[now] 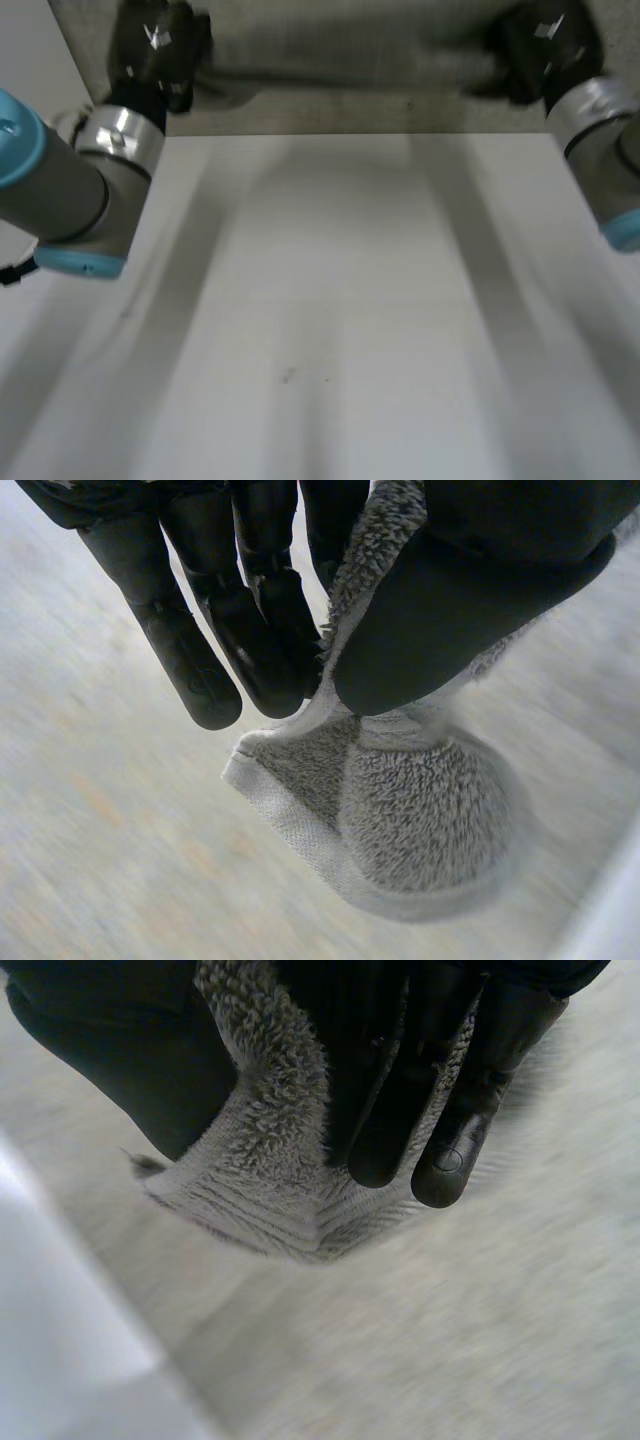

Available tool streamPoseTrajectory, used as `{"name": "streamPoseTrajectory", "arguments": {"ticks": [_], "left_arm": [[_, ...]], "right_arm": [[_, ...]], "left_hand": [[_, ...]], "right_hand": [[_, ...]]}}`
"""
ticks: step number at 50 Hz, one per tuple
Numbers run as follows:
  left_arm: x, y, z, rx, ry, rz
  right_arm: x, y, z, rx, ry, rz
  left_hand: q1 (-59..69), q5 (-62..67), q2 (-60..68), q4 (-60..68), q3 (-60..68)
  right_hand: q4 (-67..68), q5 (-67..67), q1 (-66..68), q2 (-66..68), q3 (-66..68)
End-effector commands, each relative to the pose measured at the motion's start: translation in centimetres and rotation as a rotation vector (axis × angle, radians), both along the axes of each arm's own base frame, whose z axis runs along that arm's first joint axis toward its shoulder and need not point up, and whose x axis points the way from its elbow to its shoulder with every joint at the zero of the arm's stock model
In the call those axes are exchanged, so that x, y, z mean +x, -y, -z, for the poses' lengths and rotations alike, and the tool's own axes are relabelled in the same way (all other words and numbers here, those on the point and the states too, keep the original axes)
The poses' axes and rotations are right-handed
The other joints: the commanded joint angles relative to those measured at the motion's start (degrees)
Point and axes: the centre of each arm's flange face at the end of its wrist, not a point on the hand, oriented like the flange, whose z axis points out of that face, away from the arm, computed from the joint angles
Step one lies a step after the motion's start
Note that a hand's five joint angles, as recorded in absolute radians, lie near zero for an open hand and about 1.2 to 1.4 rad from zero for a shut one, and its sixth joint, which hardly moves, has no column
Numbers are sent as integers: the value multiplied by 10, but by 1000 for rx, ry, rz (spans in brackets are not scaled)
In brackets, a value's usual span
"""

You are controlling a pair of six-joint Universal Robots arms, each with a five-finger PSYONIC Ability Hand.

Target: Fold the towel.

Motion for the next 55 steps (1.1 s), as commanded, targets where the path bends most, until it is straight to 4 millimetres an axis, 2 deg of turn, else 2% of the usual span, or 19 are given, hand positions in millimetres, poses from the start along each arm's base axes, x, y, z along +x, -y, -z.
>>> {"name": "streamPoseTrajectory", "arguments": {"ticks": [1,2,3,5,6,8,9,11,14,19,26,27,28,29,33,35,40,49,55], "left_arm": [[6,-15,84,296,129,-3],[9,-22,101,357,158,-5],[9,-22,101,357,158,-5],[14,-36,127,447,212,-7],[14,-36,127,447,212,-7],[20,-49,140,491,259,-11],[20,-49,140,491,259,-11],[24,-59,140,492,285,-13],[24,-62,137,486,286,-12],[28,-74,128,475,284,-8],[28,-83,118,464,282,0],[28,-84,117,465,281,1],[28,-84,117,465,281,1],[28,-85,117,466,282,2],[28,-85,117,466,282,2],[27,-87,117,467,284,7],[27,-89,118,472,284,12],[27,-97,111,474,281,22],[28,-101,106,463,274,21]], "right_arm": [[11,-12,86,265,-149,-76],[10,-17,110,331,-188,-78],[10,-17,110,331,-188,-78],[5,-31,151,459,-262,-82],[5,-31,151,459,-262,-82],[-2,-48,176,566,-340,-90],[-2,-48,176,566,-340,-90],[-10,-63,183,645,-397,-95],[-13,-72,182,681,-421,-102],[-27,-111,164,819,-485,-143],[-38,-136,150,857,-550,-197],[-40,-137,144,850,-538,-202],[-40,-137,144,850,-538,-202],[-42,-134,137,832,-513,-196],[-47,-125,119,778,-423,-166],[-51,-109,104,738,-303,-118],[-62,-89,92,720,-184,-54],[-67,-87,93,743,-152,-35],[-77,-79,90,748,-126,-20]], "left_hand": [[135,109,102,102,102],[135,109,102,102,102],[135,109,102,102,102],[135,109,102,102,102],[135,109,102,102,102],[135,109,102,102,102],[135,109,102,102,102],[135,109,102,102,102],[135,109,102,102,102],[135,109,102,102,102],[135,109,102,102,102],[135,109,102,102,102],[135,109,102,102,102],[135,109,102,102,102],[135,109,102,102,102],[135,109,102,102,102],[135,109,102,102,102],[135,109,102,102,102],[135,109,102,102,102]], "right_hand": [[114,174,192,129,118],[114,174,192,129,118],[114,174,192,129,118],[114,174,192,129,118],[114,174,192,129,118],[114,174,192,129,118],[114,174,192,129,118],[114,174,192,129,118],[114,174,192,129,118],[114,174,192,129,118],[114,174,192,129,118],[-89,-28,-11,-74,-85],[-91,-30,-13,-76,-87],[-284,-223,-206,-269,-280],[-325,-264,-246,-310,-321],[-355,-294,-277,-340,-351],[-355,-294,-277,-340,-351],[-373,-313,-295,-359,-370],[-476,-415,-398,-461,-472]]}}
